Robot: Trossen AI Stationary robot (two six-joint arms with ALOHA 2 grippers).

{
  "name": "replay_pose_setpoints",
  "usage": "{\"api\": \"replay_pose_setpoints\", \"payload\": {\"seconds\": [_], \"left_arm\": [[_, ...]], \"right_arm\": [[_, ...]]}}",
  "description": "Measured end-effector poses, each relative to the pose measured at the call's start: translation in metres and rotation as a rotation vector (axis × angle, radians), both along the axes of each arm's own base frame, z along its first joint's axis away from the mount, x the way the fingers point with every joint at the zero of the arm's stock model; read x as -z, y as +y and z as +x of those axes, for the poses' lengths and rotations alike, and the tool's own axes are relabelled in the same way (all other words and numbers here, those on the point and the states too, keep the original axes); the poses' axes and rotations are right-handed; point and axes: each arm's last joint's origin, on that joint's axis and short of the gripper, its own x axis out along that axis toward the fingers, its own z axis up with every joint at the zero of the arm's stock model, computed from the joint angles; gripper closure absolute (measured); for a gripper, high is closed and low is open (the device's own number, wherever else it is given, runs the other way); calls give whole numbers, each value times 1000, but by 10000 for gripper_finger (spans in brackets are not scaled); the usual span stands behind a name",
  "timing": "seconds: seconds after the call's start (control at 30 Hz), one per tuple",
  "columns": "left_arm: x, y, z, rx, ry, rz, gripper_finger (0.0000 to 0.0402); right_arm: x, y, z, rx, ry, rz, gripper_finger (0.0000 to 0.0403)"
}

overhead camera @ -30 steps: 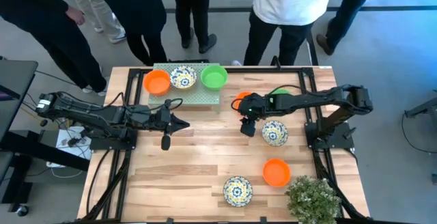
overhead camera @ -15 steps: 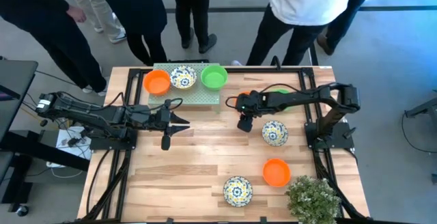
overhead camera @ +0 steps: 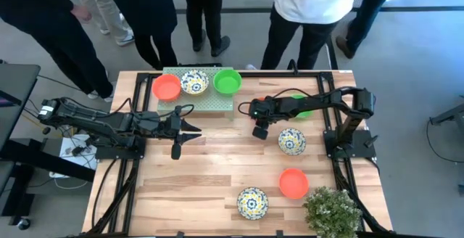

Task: Pick & Place Mini bowls
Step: Stack the orange bowl on top of the other orange bowl on the shelf

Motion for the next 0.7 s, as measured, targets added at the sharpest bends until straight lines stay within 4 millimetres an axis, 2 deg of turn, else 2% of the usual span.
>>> {"api": "replay_pose_setpoints", "payload": {"seconds": [0.17,0.27,0.4,0.7], "left_arm": [[0,0,0,0,0,0,325],[0,0,0,15,1,-4,325],[0,-4,0,118,4,-33,325],[4,-10,4,291,25,-40,325]], "right_arm": [[-6,7,-1,-55,24,17,391],[-12,17,3,-101,20,62,390],[-25,38,12,-174,16,74,395],[-73,100,40,-409,-115,87,399]]}}
